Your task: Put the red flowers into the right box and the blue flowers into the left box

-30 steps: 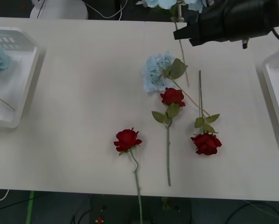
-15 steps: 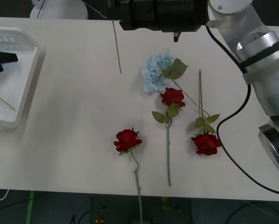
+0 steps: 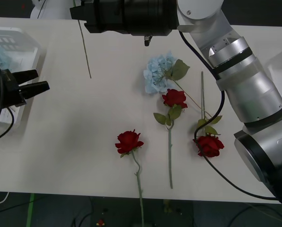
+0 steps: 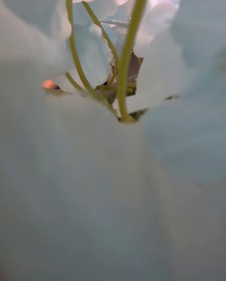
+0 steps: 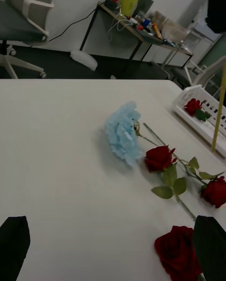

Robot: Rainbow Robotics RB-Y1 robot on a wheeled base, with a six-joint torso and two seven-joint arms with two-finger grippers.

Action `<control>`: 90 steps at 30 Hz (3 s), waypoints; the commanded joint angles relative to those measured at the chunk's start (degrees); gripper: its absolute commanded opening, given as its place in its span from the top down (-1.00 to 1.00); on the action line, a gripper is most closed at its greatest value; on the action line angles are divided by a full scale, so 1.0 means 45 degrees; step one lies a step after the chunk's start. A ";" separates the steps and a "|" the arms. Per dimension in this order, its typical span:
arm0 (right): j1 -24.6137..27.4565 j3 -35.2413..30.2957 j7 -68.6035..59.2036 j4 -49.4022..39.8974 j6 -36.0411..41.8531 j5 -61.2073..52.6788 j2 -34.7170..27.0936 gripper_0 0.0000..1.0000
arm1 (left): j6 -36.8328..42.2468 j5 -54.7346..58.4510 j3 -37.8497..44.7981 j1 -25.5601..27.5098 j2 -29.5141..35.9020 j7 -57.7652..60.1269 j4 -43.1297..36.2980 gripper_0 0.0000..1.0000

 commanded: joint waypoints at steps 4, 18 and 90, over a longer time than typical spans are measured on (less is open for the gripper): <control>-0.0710 0.0123 0.0523 -0.0351 -0.0154 0.0094 0.0604 1.00 | -0.1773 0.2563 -0.2251 0.1666 -0.1548 -0.1741 -0.2270 -1.00; -0.0710 0.0650 0.0543 -0.0351 -0.0154 0.0406 0.0662 1.00 | -0.4254 0.3286 -0.3970 0.1139 -0.2446 -0.2064 -0.2993 -1.00; -0.0573 0.1119 -0.8617 -0.0390 0.1154 -0.0531 -0.5256 -0.83 | -0.3941 -0.5875 0.2222 -0.2123 0.0952 0.5212 0.3140 1.00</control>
